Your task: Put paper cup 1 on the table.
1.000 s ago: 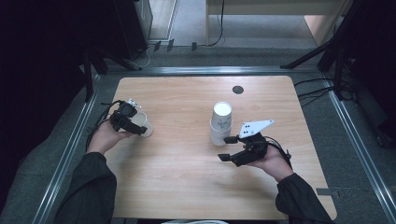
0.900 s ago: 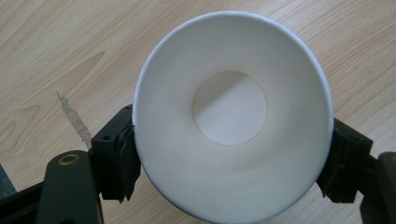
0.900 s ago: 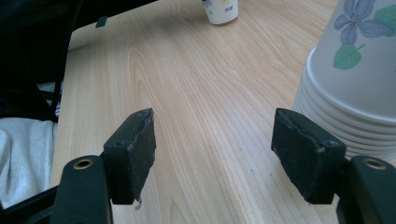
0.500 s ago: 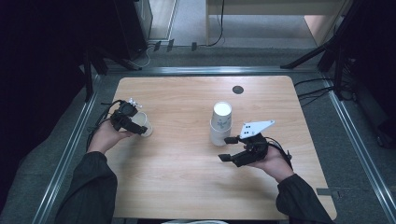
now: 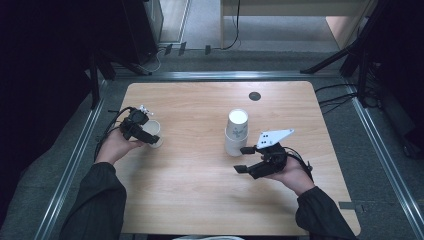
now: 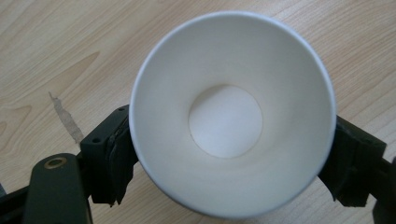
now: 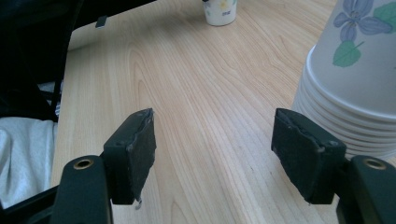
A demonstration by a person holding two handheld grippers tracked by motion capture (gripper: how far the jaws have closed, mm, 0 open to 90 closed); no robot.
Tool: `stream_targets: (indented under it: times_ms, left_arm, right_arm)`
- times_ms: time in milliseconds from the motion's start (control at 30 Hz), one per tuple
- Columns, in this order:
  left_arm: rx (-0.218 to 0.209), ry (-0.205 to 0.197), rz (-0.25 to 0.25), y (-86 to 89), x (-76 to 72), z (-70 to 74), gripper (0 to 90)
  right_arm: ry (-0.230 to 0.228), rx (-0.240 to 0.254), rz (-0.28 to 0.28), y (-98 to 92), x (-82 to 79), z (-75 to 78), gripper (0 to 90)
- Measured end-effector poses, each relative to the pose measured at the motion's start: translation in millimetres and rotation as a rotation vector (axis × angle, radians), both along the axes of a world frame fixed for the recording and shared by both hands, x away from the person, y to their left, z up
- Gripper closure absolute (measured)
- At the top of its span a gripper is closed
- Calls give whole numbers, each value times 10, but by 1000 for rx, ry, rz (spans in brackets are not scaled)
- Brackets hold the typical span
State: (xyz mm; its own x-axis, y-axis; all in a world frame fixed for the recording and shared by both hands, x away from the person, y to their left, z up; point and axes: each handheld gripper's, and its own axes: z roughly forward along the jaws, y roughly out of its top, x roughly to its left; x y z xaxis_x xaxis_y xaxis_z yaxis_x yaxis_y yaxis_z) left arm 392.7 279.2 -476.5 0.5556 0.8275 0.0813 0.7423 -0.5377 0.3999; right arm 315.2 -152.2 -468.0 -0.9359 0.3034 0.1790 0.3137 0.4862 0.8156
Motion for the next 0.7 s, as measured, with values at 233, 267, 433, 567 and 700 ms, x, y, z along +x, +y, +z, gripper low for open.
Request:
stream_targets:
  times_ms: [233,267,433,567,700]
  left_arm:
    - [-19,4,8,12,5,3,140]
    - [-29,5,12,13,4,4,124]
    - [-73,-2,25,45,-6,53,87]
    - [-105,-3,31,72,-19,93,64]
    - [-122,-17,39,96,-51,147,64]
  right_arm:
    - [-6,2,-4,-16,-1,5,311]
    - [-5,3,-4,-18,-1,6,312]
    - [-4,8,-6,-26,1,8,312]
    - [-3,6,-7,-29,1,7,312]
    - [-3,8,-10,-36,5,10,312]
